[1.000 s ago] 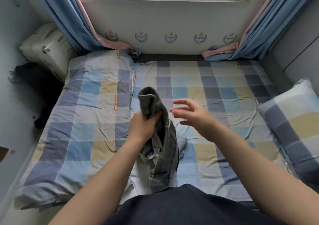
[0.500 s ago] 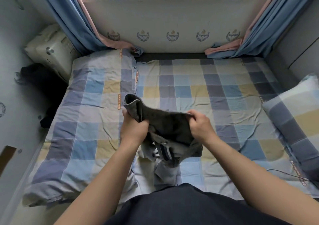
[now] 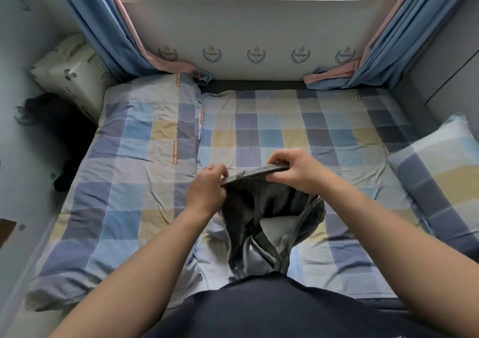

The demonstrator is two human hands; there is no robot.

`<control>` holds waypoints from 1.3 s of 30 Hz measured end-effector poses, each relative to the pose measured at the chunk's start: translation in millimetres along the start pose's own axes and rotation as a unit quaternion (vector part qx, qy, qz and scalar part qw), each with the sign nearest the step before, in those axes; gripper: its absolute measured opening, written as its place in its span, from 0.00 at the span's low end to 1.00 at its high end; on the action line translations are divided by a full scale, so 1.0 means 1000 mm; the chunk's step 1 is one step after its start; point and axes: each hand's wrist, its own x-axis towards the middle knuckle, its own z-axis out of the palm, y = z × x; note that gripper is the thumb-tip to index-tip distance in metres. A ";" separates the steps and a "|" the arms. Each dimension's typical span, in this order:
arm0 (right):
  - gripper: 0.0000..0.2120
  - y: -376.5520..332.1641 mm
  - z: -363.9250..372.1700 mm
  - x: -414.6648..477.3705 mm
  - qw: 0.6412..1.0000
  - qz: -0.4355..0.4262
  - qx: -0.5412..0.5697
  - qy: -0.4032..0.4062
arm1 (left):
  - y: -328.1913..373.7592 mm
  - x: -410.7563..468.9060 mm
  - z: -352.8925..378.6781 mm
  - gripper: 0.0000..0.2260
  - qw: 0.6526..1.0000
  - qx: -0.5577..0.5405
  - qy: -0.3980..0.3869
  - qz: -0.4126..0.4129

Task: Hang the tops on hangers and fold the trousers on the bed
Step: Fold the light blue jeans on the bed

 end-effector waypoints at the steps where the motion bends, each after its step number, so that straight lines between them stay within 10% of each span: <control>1: 0.07 0.009 0.000 -0.003 0.999 0.025 -0.040 0.009 | -0.008 0.000 0.003 0.11 1.000 0.009 0.001 -0.020; 15: 0.08 0.077 0.029 -0.033 0.967 0.164 -0.144 0.132 | -0.039 -0.048 0.046 0.07 0.978 -0.069 -0.195 0.028; 26: 0.08 0.126 0.054 -0.064 0.916 0.278 -0.274 0.091 | -0.084 -0.059 0.042 0.12 0.975 0.084 -0.028 -0.202; 39: 0.08 0.163 0.044 -0.075 0.888 0.358 -0.252 0.139 | -0.137 -0.096 0.048 0.11 0.875 -0.105 0.070 -0.467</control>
